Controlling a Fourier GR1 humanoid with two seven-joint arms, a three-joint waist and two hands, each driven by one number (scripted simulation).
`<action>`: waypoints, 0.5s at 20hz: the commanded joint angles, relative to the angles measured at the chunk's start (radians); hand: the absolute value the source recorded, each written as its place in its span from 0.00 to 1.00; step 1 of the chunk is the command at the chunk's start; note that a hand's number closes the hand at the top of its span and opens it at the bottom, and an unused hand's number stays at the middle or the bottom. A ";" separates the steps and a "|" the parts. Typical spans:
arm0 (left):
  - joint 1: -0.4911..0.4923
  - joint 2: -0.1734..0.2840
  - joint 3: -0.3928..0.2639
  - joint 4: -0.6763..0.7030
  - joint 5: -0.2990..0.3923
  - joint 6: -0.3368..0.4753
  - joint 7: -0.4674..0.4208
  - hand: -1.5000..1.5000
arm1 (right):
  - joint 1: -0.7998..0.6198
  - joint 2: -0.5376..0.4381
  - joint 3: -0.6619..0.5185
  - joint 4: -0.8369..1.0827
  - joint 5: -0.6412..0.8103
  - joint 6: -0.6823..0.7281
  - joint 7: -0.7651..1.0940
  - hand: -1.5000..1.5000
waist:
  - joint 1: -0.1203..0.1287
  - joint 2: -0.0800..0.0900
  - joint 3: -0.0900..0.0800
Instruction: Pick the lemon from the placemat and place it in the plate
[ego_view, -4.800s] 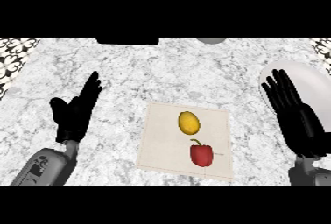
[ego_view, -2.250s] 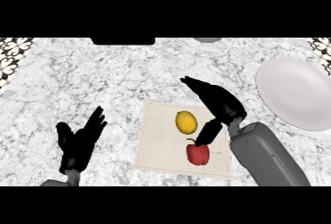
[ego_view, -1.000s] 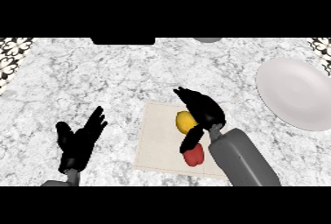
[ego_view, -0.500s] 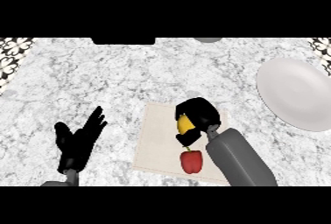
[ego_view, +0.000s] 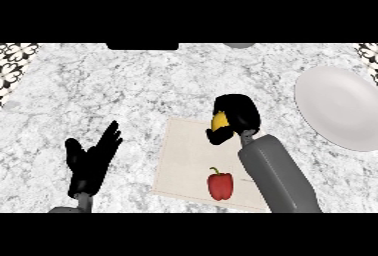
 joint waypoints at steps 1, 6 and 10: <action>0.008 -0.003 0.002 0.002 0.000 0.005 -0.003 0.50 | -0.057 0.007 -0.189 0.041 0.039 -0.164 0.311 1.00 | -0.011 0.009 -0.003; 0.008 0.013 -0.011 -0.011 -0.011 -0.014 -0.007 0.50 | -0.204 -0.027 -0.246 0.053 0.246 -0.413 0.605 1.00 | 0.036 0.010 -0.005; -0.019 0.004 -0.026 -0.010 -0.008 -0.025 0.007 0.50 | -0.315 -0.030 -0.275 0.129 0.415 -0.552 0.818 1.00 | 0.063 0.022 -0.004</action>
